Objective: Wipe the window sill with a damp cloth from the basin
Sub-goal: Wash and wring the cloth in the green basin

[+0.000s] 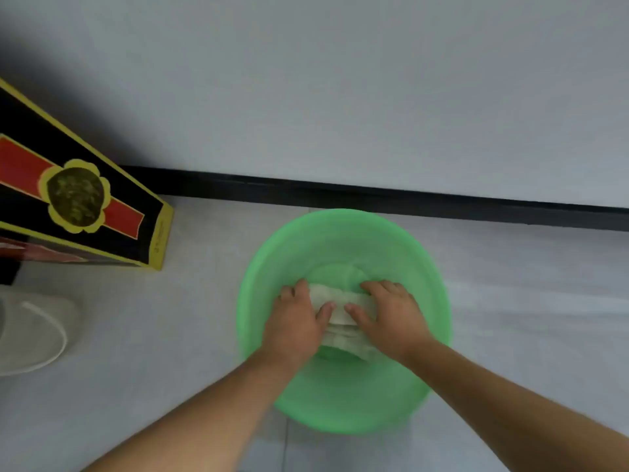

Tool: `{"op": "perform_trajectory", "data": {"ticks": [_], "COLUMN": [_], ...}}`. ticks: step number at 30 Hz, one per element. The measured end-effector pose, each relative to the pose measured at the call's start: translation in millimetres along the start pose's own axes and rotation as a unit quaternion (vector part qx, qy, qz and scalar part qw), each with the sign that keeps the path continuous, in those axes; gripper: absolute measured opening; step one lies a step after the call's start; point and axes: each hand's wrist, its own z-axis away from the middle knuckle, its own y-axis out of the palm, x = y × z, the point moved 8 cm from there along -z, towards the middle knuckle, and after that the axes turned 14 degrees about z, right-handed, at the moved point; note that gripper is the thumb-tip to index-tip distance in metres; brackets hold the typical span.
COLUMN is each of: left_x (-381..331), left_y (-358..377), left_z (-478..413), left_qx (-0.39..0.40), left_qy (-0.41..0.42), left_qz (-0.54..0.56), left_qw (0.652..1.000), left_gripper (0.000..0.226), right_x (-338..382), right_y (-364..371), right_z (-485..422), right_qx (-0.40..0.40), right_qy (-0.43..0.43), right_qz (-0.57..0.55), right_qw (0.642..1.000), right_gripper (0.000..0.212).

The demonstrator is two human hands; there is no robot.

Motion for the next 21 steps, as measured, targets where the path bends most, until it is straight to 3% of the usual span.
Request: {"op": "perform_trajectory", "data": {"ticks": [3,5,8,11,16,18,21], "left_x": [9,15,20,20,6,-5,-18], "left_y": [8,14,21,18,6,0,-6], "left_z": [1,3,3,5,8,9,8], "left_qx": [-0.017,-0.001,0.050,0.094,0.116,0.114,0.110], "left_qy": [-0.030,-0.055,-0.087,-0.095,-0.098,-0.101,-0.122], "left_qz": [0.041,0.090,0.154,0.193,0.376,0.437,0.528], "left_qw": [0.999,0.994,0.983,0.972,0.914,0.887,0.833], "left_gripper": [0.057,0.053,0.048,0.044,0.044,0.044,0.045], "right_x": [-5,-5,-3,-2,-4,-6,-5], "right_y": [7,15,20,21,-4,-19,-26], "right_z": [-1,-1,-4,1,8,7,7], "right_qx": [0.016,0.068,0.134,0.168,0.153,0.139,0.167], "right_qy": [-0.017,-0.023,-0.031,-0.062,-0.078,-0.048,-0.002], "right_qz": [-0.001,0.012,-0.006,-0.036,-0.169,-0.312,-0.562], "right_qw": [1.000,0.997,0.990,0.983,0.971,0.938,0.810], "right_gripper": [0.060,0.056,0.036,0.039,0.029,0.033,0.040]}}
